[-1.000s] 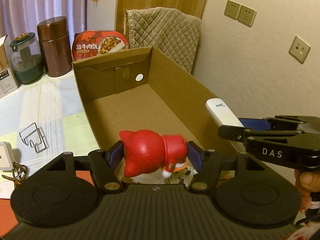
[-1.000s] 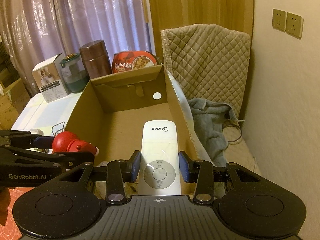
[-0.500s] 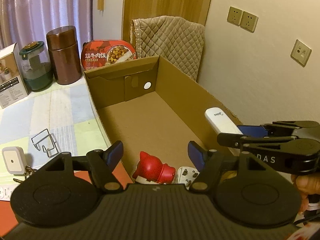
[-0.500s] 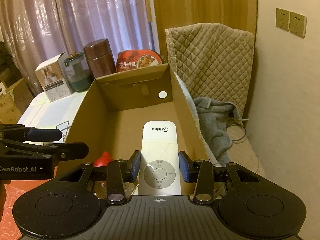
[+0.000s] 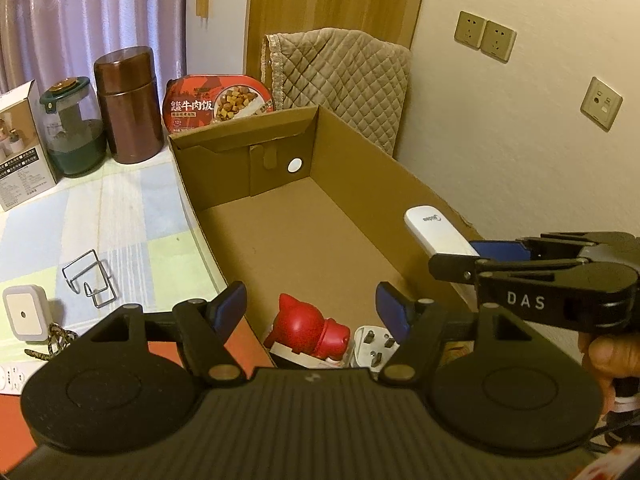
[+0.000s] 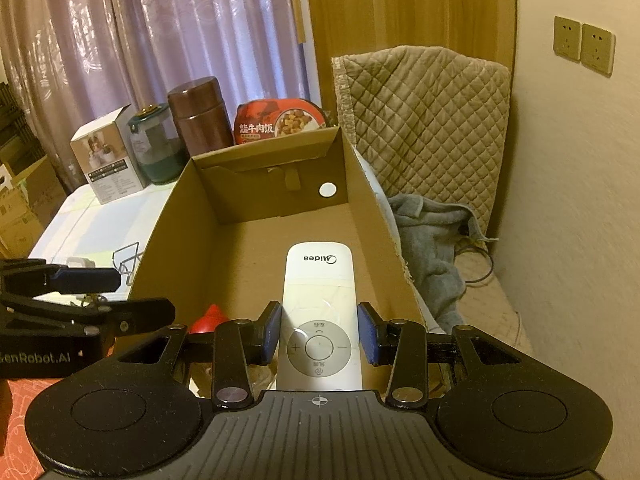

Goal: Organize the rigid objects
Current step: 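Lower into the box and open the left tool while the right tool releases the remote, then withdraw both tools from the cardboard box back over the mat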

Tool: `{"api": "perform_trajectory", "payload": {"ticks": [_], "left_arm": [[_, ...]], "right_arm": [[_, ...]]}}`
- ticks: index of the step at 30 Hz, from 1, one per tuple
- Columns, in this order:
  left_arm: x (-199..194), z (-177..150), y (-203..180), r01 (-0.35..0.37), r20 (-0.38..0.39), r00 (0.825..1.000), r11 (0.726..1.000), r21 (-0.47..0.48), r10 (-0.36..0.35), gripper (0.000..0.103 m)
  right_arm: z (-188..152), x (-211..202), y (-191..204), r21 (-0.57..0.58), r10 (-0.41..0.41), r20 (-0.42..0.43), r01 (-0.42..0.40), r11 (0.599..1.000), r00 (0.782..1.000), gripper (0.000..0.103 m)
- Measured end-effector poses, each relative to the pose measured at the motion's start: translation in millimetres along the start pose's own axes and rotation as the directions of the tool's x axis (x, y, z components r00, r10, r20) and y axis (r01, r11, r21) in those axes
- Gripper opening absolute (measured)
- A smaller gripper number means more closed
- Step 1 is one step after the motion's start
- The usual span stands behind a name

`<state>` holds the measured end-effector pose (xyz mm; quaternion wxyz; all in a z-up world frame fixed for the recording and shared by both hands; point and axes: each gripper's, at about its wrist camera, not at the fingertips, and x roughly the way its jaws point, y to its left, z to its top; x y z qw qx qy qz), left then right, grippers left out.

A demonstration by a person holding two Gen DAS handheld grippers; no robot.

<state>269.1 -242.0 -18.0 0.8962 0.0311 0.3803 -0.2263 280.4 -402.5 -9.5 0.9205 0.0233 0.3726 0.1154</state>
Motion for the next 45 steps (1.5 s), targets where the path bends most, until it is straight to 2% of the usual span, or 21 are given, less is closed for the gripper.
{"api": "perform_trajectory", "payload": {"ticks": [16, 17, 20, 21, 33, 45], "left_arm": [[-3.9, 0.7, 5.1, 0.001, 0.01, 1.0, 1.0, -0.009, -0.001, 0.067], [-3.9, 0.7, 5.2, 0.002, 0.01, 1.0, 1.0, -0.009, -0.002, 0.067], [-4.6, 0.4, 5.4, 0.002, 0.011, 1.0, 1.0, -0.008, -0.002, 0.067], [-5.4, 0.2, 5.9, 0.002, 0.013, 1.0, 1.0, -0.008, -0.001, 0.067], [-28.6, -2.7, 17.9, -0.017, 0.04, 0.999, 1.0, -0.018, 0.018, 0.067], [-88.7, -23.5, 32.9, -0.044, 0.079, 0.996, 0.998, -0.051, 0.048, 0.067]], "right_arm": [[0.6, 7.7, 1.7, 0.008, 0.0, -0.004, 0.0, 1.0, 1.0, 0.038], [1.0, 8.2, 1.0, 0.015, 0.0, -0.004, 0.0, 1.0, 1.0, 0.039], [1.8, 8.7, -0.2, 0.029, -0.008, -0.009, 0.008, 1.0, 1.0, 0.058], [1.4, 7.0, -0.3, 0.031, -0.004, 0.001, 0.004, 1.0, 1.0, 0.059], [-0.4, -18.2, 5.1, 0.054, 0.008, 0.045, -0.011, 0.999, 0.999, 0.059], [-10.3, -67.7, 41.9, 0.033, 0.052, 0.087, -0.055, 0.998, 0.995, 0.059]]}}
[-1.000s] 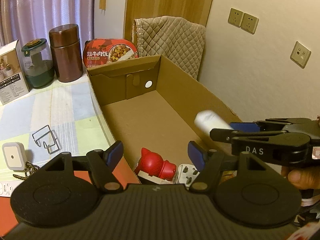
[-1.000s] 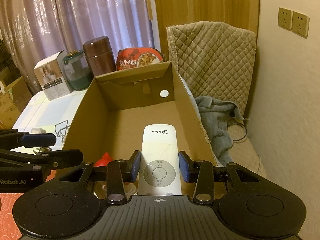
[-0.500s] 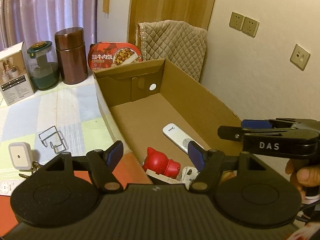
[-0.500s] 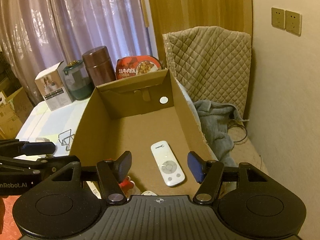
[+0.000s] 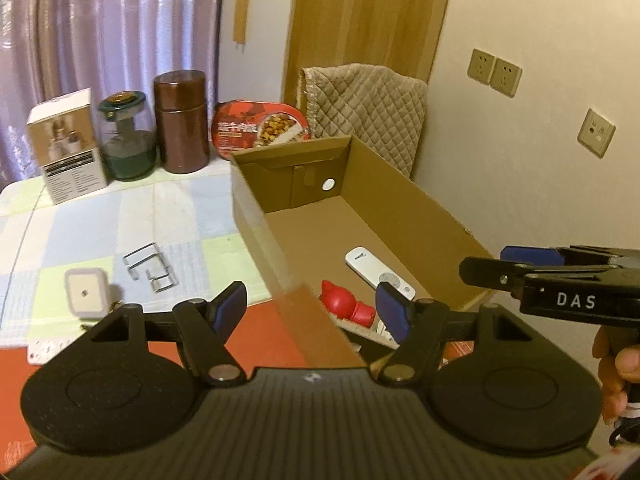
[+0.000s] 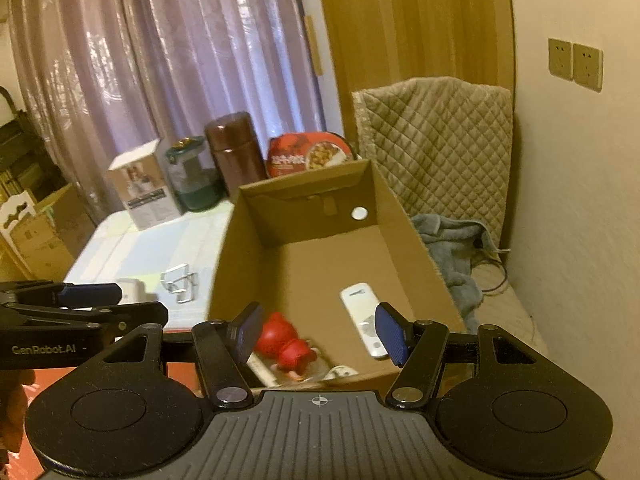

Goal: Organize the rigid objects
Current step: 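Withdraw both tools from the cardboard box back over the mat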

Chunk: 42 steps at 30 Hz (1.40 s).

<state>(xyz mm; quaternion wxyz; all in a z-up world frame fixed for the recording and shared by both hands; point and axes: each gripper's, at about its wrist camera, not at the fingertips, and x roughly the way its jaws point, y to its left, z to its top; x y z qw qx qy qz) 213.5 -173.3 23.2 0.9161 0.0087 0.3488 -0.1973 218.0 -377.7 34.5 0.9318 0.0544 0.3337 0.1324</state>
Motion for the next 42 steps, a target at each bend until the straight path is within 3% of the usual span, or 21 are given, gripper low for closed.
{"api": "perform_trajectory", "payload": {"ticks": [18, 29, 42], "left_arm": [[-102.2, -46.5, 61.1, -0.144, 0.04, 0.988, 0.987, -0.066, 0.147, 0.067], [-127.3, -65.2, 95.2, -0.208, 0.027, 0.977, 0.973, -0.103, 0.212, 0.067], [-138.6, -76.8, 118.3, -0.235, 0.02, 0.971, 0.966, -0.107, 0.239, 0.067]], "right_arm": [[-35.1, -40.3, 94.6, -0.09, 0.112, 0.012, -0.11, 0.99, 0.994, 0.059], [-46.8, -32.2, 126.9, -0.129, 0.153, -0.02, -0.154, 0.98, 0.988, 0.059], [-52.8, -27.4, 152.0, -0.165, 0.16, -0.031, -0.163, 0.973, 0.987, 0.059]]}}
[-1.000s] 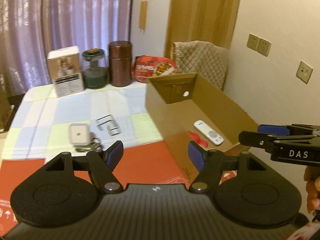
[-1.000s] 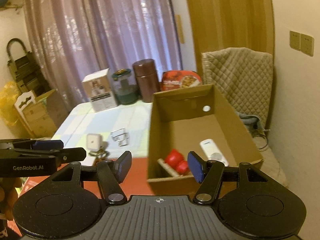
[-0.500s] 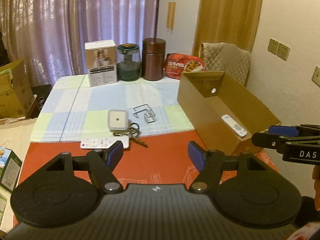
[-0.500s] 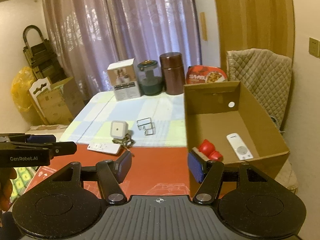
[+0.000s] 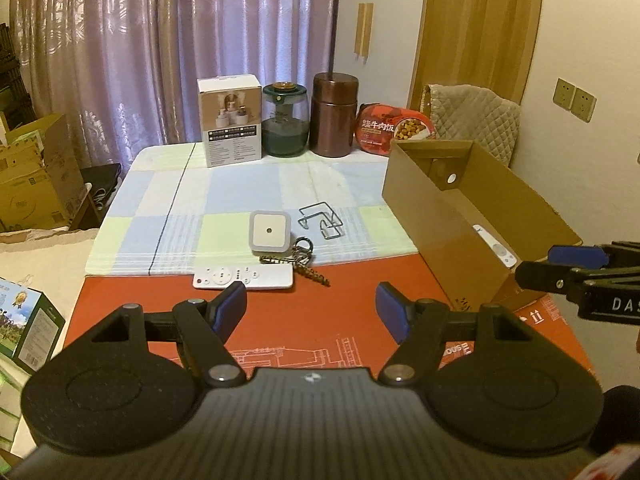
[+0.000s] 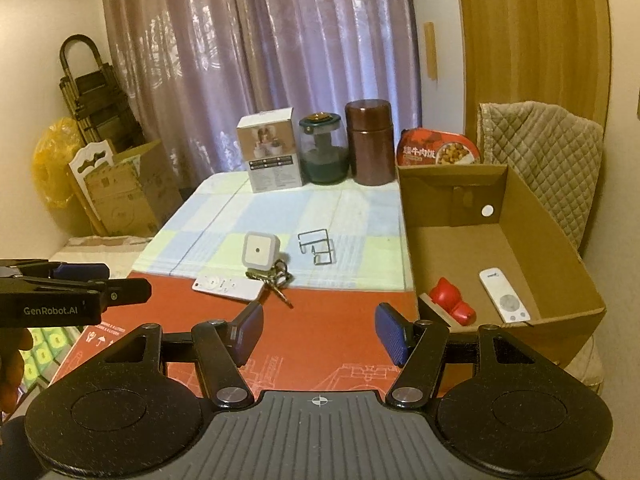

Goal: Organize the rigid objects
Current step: 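Withdraw both tools from the cardboard box back over the mat, then grasp the braided cord keychain with the right tool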

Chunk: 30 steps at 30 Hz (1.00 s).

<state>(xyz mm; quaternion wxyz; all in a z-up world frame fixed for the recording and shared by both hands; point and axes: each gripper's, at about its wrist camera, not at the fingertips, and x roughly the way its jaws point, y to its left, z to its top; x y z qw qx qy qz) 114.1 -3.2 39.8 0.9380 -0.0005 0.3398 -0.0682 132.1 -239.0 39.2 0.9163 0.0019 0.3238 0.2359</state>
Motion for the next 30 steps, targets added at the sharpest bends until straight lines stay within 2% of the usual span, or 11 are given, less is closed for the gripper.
{"api": "perform_trajectory", "payload": {"ticks": [10, 16, 22, 30], "left_arm": [[2.0, -14.2, 28.1, -0.03, -0.007, 1.0, 1.0, -0.008, 0.03, 0.068], [21.7, -21.7, 49.7, -0.061, -0.033, 0.998, 0.998, -0.031, 0.06, 0.07], [54.5, -33.4, 68.2, -0.089, -0.058, 0.994, 0.996, -0.029, 0.087, 0.07], [110.5, -38.5, 87.2, -0.107, -0.043, 0.993, 0.994, 0.014, 0.108, 0.07]], "right_arm": [[-4.1, 7.2, 20.6, -0.027, 0.002, -0.006, -0.002, 1.0, 1.0, 0.059], [-7.3, 26.6, 29.3, -0.05, 0.033, -0.019, -0.034, 0.998, 0.999, 0.059], [-13.1, 68.2, 30.5, -0.075, 0.063, -0.025, -0.065, 0.995, 0.998, 0.059], [-20.7, 148.8, 31.1, -0.111, 0.108, -0.073, -0.116, 0.987, 0.991, 0.059]]}}
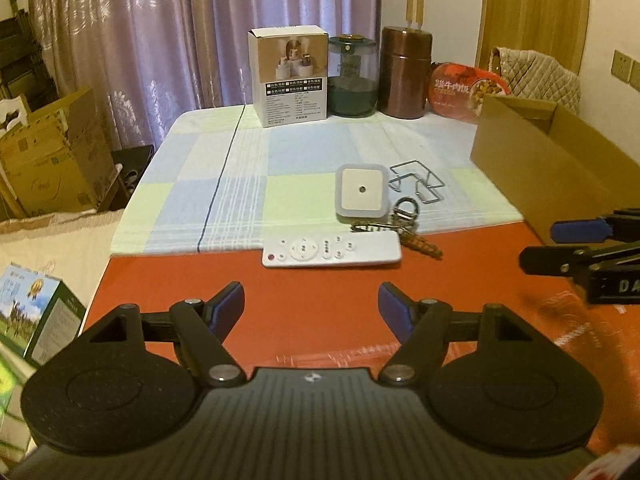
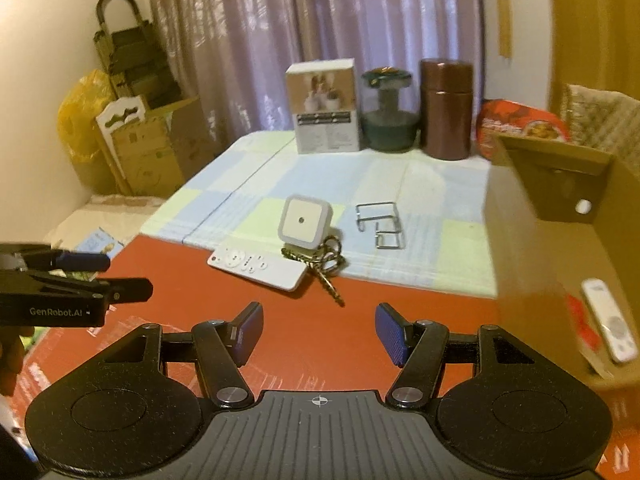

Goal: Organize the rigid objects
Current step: 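Grasp the braided cord keychain with the right tool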

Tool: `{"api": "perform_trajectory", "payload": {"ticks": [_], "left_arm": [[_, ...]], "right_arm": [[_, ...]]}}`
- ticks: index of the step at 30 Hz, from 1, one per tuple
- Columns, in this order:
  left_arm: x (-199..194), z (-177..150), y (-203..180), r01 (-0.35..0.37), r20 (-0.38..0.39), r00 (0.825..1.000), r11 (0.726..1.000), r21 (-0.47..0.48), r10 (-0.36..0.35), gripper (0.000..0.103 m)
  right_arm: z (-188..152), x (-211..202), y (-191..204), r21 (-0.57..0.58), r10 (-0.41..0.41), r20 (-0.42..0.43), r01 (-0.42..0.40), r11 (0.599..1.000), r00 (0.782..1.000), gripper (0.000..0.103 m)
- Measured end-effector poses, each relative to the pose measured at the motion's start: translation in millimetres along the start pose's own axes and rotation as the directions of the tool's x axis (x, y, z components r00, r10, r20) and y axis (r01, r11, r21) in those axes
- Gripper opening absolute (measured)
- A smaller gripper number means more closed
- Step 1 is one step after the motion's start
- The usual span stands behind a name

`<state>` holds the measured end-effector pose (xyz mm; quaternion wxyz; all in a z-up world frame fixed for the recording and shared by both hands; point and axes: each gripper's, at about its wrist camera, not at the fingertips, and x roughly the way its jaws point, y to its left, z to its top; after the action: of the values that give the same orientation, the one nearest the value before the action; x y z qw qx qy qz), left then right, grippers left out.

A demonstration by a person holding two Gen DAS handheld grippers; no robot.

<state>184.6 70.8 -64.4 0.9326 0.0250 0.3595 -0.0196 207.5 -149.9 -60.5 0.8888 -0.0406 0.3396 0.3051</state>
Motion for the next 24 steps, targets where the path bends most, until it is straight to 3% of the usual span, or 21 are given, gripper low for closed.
{"api": "perform_trajectory", "payload": {"ticks": [9, 12, 15, 24], "left_arm": [[56.2, 8.0, 3.7, 0.017, -0.012, 1.0, 1.0, -0.003, -0.017, 0.07], [70.4, 10.2, -0.5, -0.004, -0.017, 1.0, 0.999, 0.045, 0.005, 0.07], [82.0, 13.9, -4.5, -0.035, -0.004, 0.999, 0.994, 0.102, 0.036, 0.071], [103.5, 17.4, 3.4, 0.008, -0.061, 0.998, 1.0, 0.029, -0.006, 0.071]], "right_arm": [[-1.0, 77.5, -15.4, -0.118, 0.006, -0.04, -0.011, 0.993, 0.999, 0.059], [-1.6, 99.3, -22.2, -0.13, 0.007, -0.055, -0.014, 0.991, 0.998, 0.058], [-2.9, 117.6, -25.7, -0.15, 0.012, -0.073, -0.023, 0.988, 0.997, 0.043], [7.6, 139.3, -27.1, -0.196, -0.003, -0.061, -0.009, 0.981, 0.998, 0.03]]}}
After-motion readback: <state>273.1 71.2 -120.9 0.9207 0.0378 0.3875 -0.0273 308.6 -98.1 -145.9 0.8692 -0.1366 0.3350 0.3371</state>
